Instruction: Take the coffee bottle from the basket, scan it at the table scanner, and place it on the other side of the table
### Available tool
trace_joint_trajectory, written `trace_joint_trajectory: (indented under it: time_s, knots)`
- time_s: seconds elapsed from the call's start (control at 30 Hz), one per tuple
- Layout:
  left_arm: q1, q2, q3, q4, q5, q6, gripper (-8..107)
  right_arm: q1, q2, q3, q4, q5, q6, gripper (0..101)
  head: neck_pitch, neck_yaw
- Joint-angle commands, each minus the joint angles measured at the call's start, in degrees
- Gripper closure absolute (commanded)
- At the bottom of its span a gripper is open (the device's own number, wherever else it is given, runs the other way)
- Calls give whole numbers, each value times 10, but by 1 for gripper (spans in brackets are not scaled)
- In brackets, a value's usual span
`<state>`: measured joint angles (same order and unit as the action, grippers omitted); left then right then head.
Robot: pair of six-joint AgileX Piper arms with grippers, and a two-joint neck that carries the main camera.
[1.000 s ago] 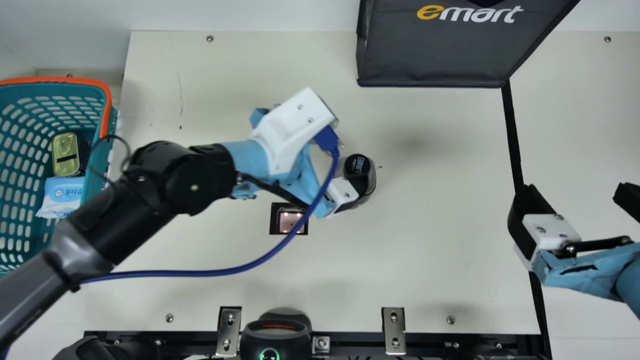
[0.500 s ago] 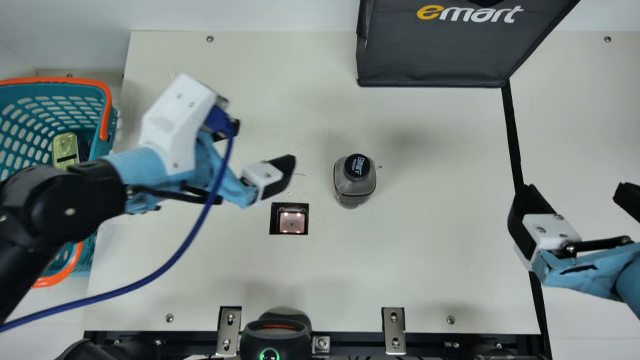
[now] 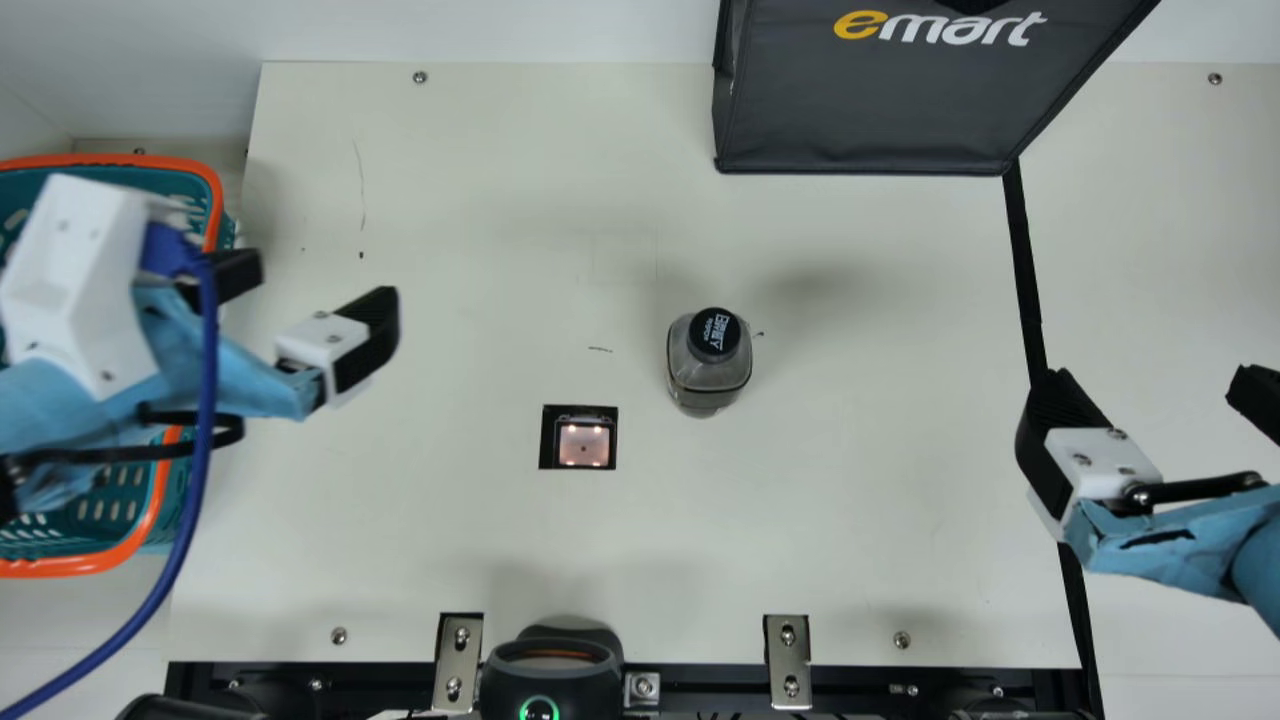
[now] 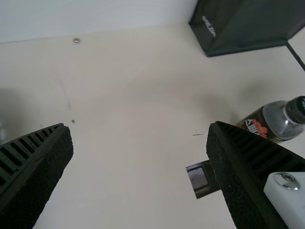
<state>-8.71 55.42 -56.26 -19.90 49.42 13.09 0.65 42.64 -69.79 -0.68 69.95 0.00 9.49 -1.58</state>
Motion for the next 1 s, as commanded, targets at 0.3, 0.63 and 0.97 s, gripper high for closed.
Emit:
trace_joint_trajectory:
  time_s: [0.3, 0.63, 0.97]
  knots:
    - [82, -49, -18, 33, 54, 4, 9, 0, 0, 0, 0, 0, 0, 6, -16, 0]
    - [83, -49, -18, 33, 55, 4, 9, 33, 12, 16, 10, -1, -16, 6, -16, 0]
    - [83, -49, -18, 33, 55, 4, 9, 85, 36, 64, 54, -8, -76, 6, -16, 0]
